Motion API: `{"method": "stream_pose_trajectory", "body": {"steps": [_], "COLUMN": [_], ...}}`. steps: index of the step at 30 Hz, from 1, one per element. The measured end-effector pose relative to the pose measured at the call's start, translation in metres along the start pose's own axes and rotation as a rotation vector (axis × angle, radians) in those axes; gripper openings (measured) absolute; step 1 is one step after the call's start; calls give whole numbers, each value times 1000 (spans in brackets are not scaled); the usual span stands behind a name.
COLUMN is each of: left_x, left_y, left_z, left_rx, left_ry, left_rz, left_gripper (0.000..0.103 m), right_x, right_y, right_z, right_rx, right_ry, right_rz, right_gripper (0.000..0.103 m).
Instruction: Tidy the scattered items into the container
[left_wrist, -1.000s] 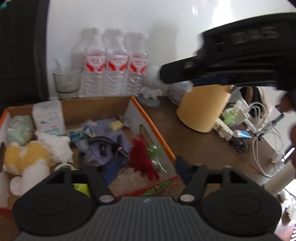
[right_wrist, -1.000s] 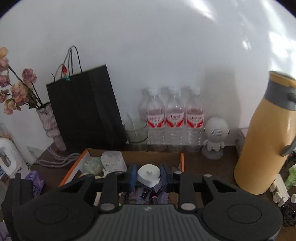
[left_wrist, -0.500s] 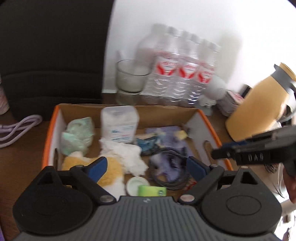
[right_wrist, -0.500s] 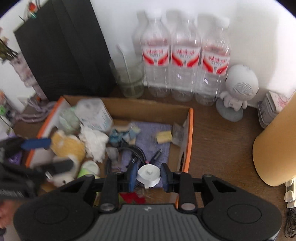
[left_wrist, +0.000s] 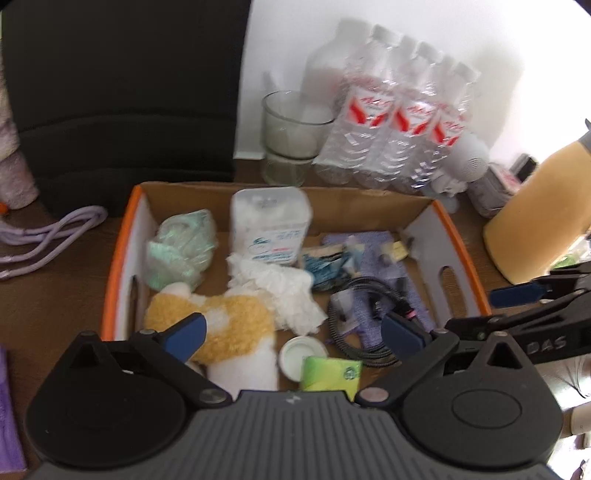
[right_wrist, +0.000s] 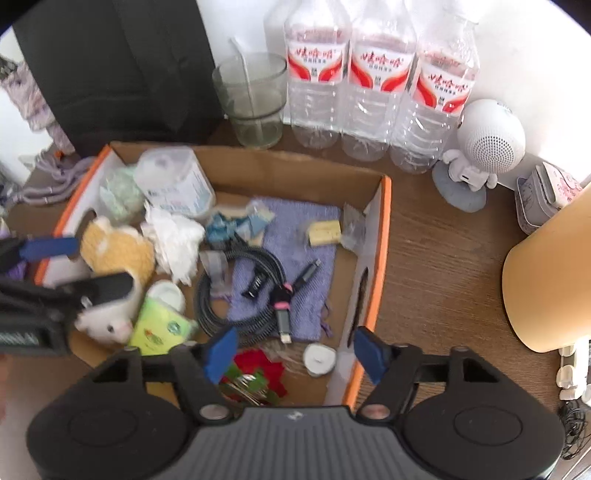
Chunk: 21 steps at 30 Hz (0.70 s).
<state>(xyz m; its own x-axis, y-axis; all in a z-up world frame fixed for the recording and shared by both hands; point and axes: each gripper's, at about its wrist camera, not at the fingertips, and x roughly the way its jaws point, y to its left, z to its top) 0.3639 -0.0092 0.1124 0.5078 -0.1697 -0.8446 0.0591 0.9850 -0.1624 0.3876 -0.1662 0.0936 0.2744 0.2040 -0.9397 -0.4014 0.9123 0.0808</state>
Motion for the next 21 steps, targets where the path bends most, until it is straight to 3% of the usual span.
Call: {"method": "stream_pose_trajectory", "body": {"steps": [3, 9, 12, 14, 15, 18, 21], "left_x": [-3, -2, -13, -29, -40, -63, -68], "left_y": [2, 7, 4, -1, -4, -11, -15], "left_z": [1, -3, -10, -17, -23, -51, -68], "left_rx": [-4, -15, -8, 7, 14, 50, 70], "left_ry": [15, 56, -5, -125, -224, -512, -601], "left_rz": [54, 102, 146, 188, 204, 228, 204], "left_gripper": [103, 103, 103, 103, 103, 103, 103], "right_x": [3, 17, 10, -3, -11, -33, -42], "right_y": [1, 0, -1, 3, 6, 19, 28], "right_z": [3, 0, -5, -12, -19, -51, -86], "right_rx": [43, 130, 166, 171, 165, 116, 58], "right_ry": [24, 105, 65, -41, -128, -457, -737], "right_rz": [20, 21, 38, 43, 41, 4, -14], "right_gripper": [81, 81, 82, 82, 84, 88, 94]}}
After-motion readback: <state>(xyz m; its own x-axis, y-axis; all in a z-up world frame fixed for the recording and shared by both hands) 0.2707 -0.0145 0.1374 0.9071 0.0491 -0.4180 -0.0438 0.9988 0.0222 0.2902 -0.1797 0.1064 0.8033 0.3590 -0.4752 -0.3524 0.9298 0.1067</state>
